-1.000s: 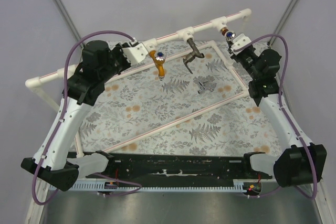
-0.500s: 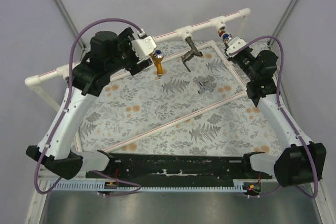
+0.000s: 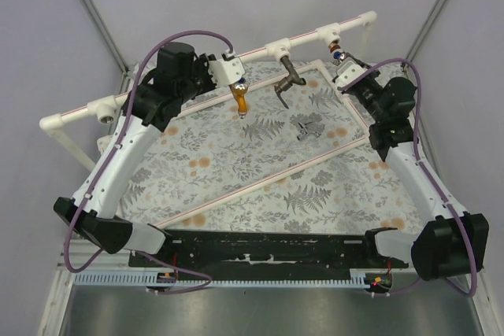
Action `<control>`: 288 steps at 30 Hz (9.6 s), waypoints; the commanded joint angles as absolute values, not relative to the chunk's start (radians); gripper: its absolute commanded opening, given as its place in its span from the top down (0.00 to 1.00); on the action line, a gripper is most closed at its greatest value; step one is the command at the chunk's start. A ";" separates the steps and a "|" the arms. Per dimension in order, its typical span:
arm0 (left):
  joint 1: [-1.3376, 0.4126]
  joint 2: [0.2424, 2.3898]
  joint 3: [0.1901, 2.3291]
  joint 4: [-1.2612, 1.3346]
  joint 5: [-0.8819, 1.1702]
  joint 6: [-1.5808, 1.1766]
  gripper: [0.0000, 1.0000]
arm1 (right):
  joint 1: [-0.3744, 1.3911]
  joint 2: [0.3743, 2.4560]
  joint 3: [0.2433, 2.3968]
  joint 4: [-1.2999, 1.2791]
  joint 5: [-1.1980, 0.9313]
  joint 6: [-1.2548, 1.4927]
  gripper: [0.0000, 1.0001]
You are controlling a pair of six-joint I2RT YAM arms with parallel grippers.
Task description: Install the water faucets
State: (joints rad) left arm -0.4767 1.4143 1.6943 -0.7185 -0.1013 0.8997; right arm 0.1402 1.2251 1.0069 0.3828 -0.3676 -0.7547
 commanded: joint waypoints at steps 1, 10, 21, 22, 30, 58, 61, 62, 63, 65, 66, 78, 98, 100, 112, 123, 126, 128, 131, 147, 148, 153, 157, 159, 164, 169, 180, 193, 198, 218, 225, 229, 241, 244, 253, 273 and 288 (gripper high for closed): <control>-0.483 1.399 1.684 -0.736 -0.118 0.861 0.87 | 0.144 1.212 0.980 0.534 -0.333 -0.816 1.00; -0.485 1.379 1.698 -0.782 -0.089 0.801 0.98 | 0.143 1.226 0.924 0.676 -0.307 -0.753 1.00; -0.482 1.397 1.743 -0.841 -0.019 0.696 0.98 | 0.146 1.282 0.868 0.782 -0.353 -0.839 1.00; -0.482 1.396 1.746 -0.839 -0.011 0.692 0.98 | 0.149 1.287 0.862 0.785 -0.351 -0.853 1.00; -0.483 1.396 1.752 -0.854 0.037 0.677 0.98 | 0.155 1.316 0.831 0.795 -0.331 -0.913 1.00; -0.483 1.393 1.738 -0.876 0.069 0.696 0.98 | 0.166 1.304 1.089 0.440 -0.322 -0.746 1.00; -0.483 1.394 1.738 -0.874 0.071 0.696 0.98 | 0.164 1.313 1.094 0.430 -0.311 -0.736 1.00; -0.485 1.393 1.738 -0.876 0.071 0.695 0.98 | 0.164 1.315 1.089 0.431 -0.308 -0.732 1.00; -0.483 1.391 1.740 -0.874 0.072 0.695 0.98 | 0.166 1.316 1.089 0.434 -0.305 -0.718 1.00; -0.485 1.391 1.738 -0.874 0.072 0.696 0.98 | 0.166 1.322 1.088 0.436 -0.295 -0.686 1.00; -0.483 1.390 1.740 -0.876 0.075 0.696 0.98 | 0.164 1.324 1.089 0.436 -0.288 -0.669 1.00; -0.483 1.391 1.738 -0.871 0.086 0.701 0.98 | 0.164 1.336 1.118 0.422 -0.218 -0.385 1.00; -0.483 1.384 1.729 -0.873 0.089 0.703 0.98 | 0.072 1.381 1.149 0.442 -0.224 0.239 1.00; -0.485 1.385 1.729 -0.873 0.091 0.703 0.98 | 0.066 1.384 1.146 0.451 -0.218 0.316 1.00; -0.483 1.381 1.726 -0.871 0.094 0.703 0.98 | 0.034 1.414 1.108 0.587 -0.204 0.733 1.00; -0.485 1.382 1.707 -0.859 0.095 0.703 0.98 | 0.032 1.453 1.057 0.702 -0.121 1.109 1.00; -0.483 1.384 1.701 -0.857 0.101 0.701 0.98 | 0.034 1.460 1.037 0.727 -0.094 1.225 1.00; -0.483 1.387 1.698 -0.853 0.106 0.696 0.98 | 0.035 1.463 1.022 0.741 -0.074 1.293 1.00; -0.483 1.388 1.692 -0.853 0.113 0.692 0.98 | 0.037 1.462 1.002 0.747 -0.038 1.374 1.00; -0.483 1.382 1.680 -0.848 0.118 0.683 0.98 | 0.080 1.453 1.031 0.611 0.064 1.666 1.00; -0.483 1.384 1.680 -0.848 0.117 0.683 0.98 | 0.084 1.451 1.035 0.589 0.075 1.680 1.00; -0.483 1.381 1.675 -0.848 0.124 0.680 0.98 | 0.110 1.431 1.026 0.528 0.162 1.818 1.00; -0.485 1.381 1.667 -0.847 0.124 0.677 0.98 | 0.112 1.431 1.028 0.523 0.169 1.827 1.00; -0.485 1.379 1.663 -0.841 0.117 0.678 0.98 | 0.112 1.428 1.031 0.534 0.167 1.772 1.00; -0.483 1.379 1.658 -0.838 0.106 0.678 0.98 | 0.112 1.422 1.011 0.566 0.178 1.753 1.00; -0.483 1.382 1.660 -0.836 0.103 0.676 0.98 | 0.112 1.424 1.019 0.563 0.167 1.781 0.87; -0.483 1.390 1.669 -0.836 0.091 0.676 0.98 | 0.109 1.404 0.989 0.689 0.182 1.674 0.34; -0.482 1.407 1.689 -0.841 0.089 0.676 0.98 | 0.106 1.304 0.862 0.742 0.167 1.533 0.02; -0.482 1.417 1.694 -0.842 0.081 0.675 0.98 | 0.100 1.229 0.801 0.755 0.135 1.427 0.02; -0.482 1.402 1.654 -0.796 0.091 0.663 0.98 | 0.026 0.876 0.878 0.155 -0.314 -0.627 0.02; -0.483 1.410 1.644 -0.764 0.087 0.655 0.98 | 0.041 0.942 0.802 0.392 -0.331 -0.994 0.12; -0.482 1.407 1.643 -0.765 0.092 0.644 0.98 | 0.081 0.992 0.868 0.359 -0.339 -1.142 0.14; -0.482 1.399 1.647 -0.764 0.083 0.649 0.98 | 0.152 1.130 0.900 0.500 -0.316 -1.287 0.19; -0.482 1.399 1.649 -0.764 0.094 0.646 0.98 | 0.156 1.150 0.925 0.506 -0.318 -1.308 0.20; -0.482 1.408 1.671 -0.769 0.092 0.650 0.98 | 0.160 1.181 0.976 0.486 -0.336 -1.359 0.24; -0.482 1.410 1.667 -0.769 0.103 0.660 0.98 | 0.164 1.279 0.999 0.483 -0.365 -1.283 0.78; -0.482 1.405 1.664 -0.770 0.123 0.664 0.98 | 0.155 1.316 1.137 0.387 -0.405 -0.496 1.00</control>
State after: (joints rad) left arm -0.4500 1.4025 1.6779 -0.6987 -0.0170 0.8719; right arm 0.1497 1.2800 1.0512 0.3595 -0.3450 -0.8463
